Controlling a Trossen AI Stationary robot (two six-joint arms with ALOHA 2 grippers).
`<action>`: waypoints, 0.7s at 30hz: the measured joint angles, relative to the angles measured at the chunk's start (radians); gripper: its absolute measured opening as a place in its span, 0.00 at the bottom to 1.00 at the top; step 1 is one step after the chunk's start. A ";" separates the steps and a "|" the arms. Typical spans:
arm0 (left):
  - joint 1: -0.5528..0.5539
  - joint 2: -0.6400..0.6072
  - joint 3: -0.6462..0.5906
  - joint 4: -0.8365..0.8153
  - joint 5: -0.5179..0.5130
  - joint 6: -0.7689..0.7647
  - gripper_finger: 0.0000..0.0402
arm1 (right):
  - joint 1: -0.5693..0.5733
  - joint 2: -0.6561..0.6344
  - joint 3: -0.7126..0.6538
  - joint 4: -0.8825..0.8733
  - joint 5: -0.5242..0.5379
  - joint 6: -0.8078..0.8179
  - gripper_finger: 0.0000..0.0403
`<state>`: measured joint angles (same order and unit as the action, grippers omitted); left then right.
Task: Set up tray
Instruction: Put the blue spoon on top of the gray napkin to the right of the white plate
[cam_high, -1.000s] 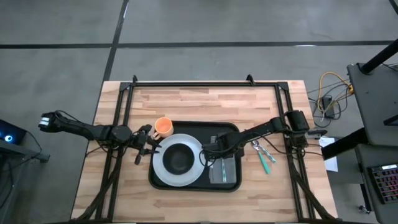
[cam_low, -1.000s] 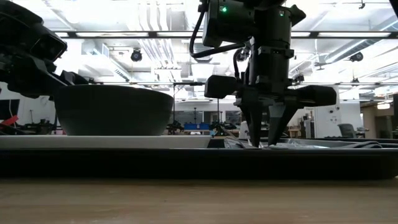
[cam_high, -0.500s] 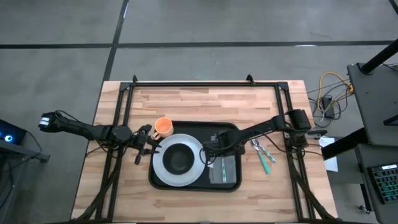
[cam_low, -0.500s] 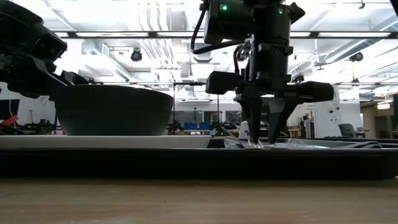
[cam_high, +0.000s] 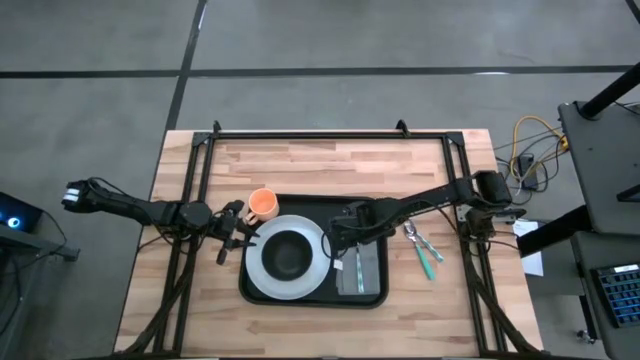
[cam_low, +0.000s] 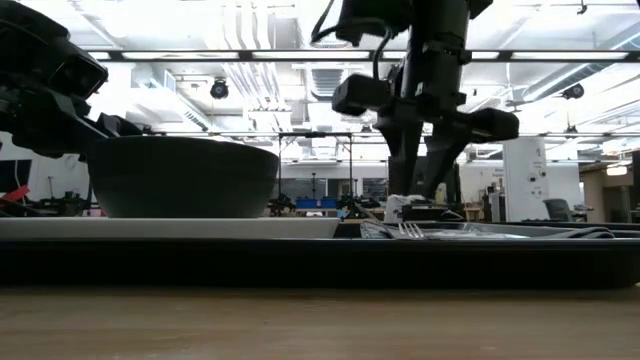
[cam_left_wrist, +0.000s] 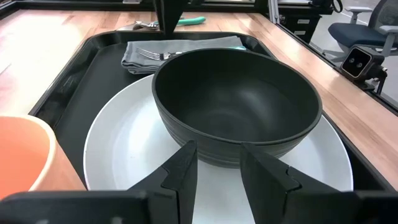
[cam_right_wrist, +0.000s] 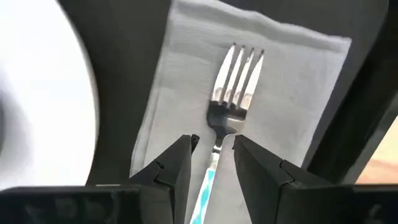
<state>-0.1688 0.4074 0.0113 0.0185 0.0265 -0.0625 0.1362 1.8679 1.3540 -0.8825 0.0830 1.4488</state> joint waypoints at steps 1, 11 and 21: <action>0.000 0.000 0.000 0.000 0.000 0.000 0.25 | -0.003 -0.006 0.000 0.000 0.006 -0.025 0.28; 0.000 0.000 0.000 0.000 0.000 0.000 0.25 | -0.042 -0.028 0.000 -0.009 0.077 -0.212 0.27; 0.000 0.000 0.000 0.000 0.000 0.000 0.25 | -0.068 -0.086 -0.002 -0.090 0.098 -0.313 0.27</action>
<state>-0.1688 0.4076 0.0113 0.0185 0.0265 -0.0627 0.0685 1.7820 1.3517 -0.9730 0.1814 1.1362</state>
